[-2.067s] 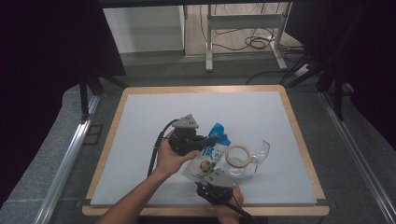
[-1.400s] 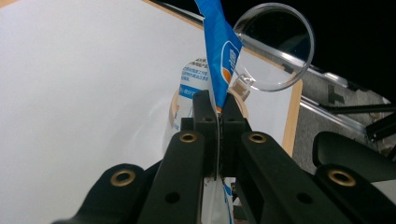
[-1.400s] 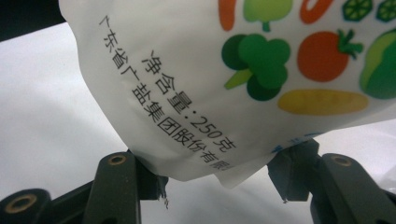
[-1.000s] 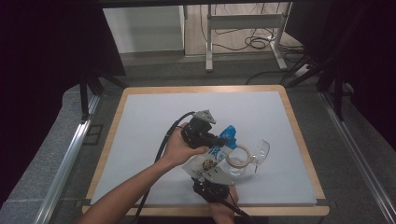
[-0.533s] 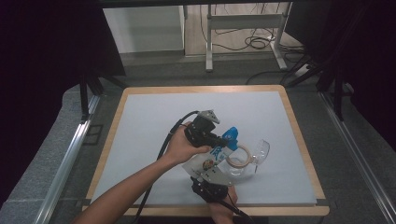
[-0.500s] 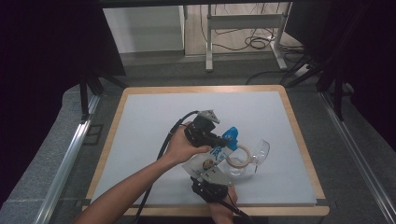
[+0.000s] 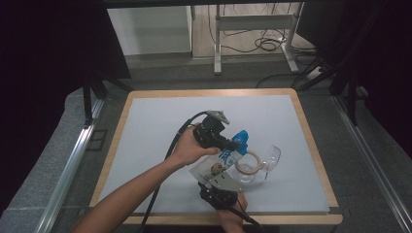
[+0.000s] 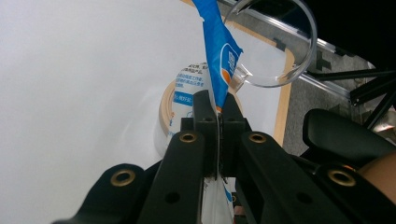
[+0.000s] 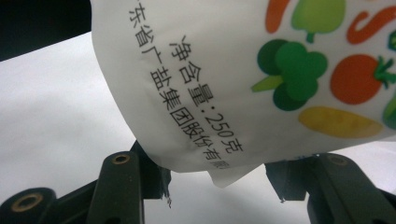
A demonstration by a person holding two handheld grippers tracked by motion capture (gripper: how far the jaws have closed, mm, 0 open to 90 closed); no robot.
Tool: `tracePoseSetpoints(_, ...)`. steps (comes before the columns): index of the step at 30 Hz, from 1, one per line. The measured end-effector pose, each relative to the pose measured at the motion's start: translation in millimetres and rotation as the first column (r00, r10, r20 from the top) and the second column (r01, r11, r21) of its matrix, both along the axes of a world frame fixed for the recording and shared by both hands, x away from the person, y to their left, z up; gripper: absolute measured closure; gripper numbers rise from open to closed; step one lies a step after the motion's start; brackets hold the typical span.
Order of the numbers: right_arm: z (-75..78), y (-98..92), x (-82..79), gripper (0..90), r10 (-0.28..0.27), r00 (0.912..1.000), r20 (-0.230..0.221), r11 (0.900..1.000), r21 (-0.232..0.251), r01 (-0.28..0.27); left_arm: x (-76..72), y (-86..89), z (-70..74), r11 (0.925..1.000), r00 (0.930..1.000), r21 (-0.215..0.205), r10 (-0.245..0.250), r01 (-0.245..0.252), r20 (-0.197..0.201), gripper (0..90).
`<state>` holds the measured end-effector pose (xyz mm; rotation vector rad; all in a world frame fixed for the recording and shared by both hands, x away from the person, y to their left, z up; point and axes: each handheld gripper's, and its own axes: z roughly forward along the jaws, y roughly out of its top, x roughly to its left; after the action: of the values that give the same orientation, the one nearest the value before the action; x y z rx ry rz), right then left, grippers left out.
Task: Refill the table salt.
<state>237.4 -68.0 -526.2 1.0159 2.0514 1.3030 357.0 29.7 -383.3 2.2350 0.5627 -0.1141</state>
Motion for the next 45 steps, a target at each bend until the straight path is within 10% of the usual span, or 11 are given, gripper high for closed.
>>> tracePoseSetpoints(45,12.5,4.8,3.1,49.1,-0.010,0.9999,0.012,1.000,0.024,0.010,13.2,-32.9,10.2,0.9854,0.9940,0.133,-0.102,0.106,-0.041,89.9)
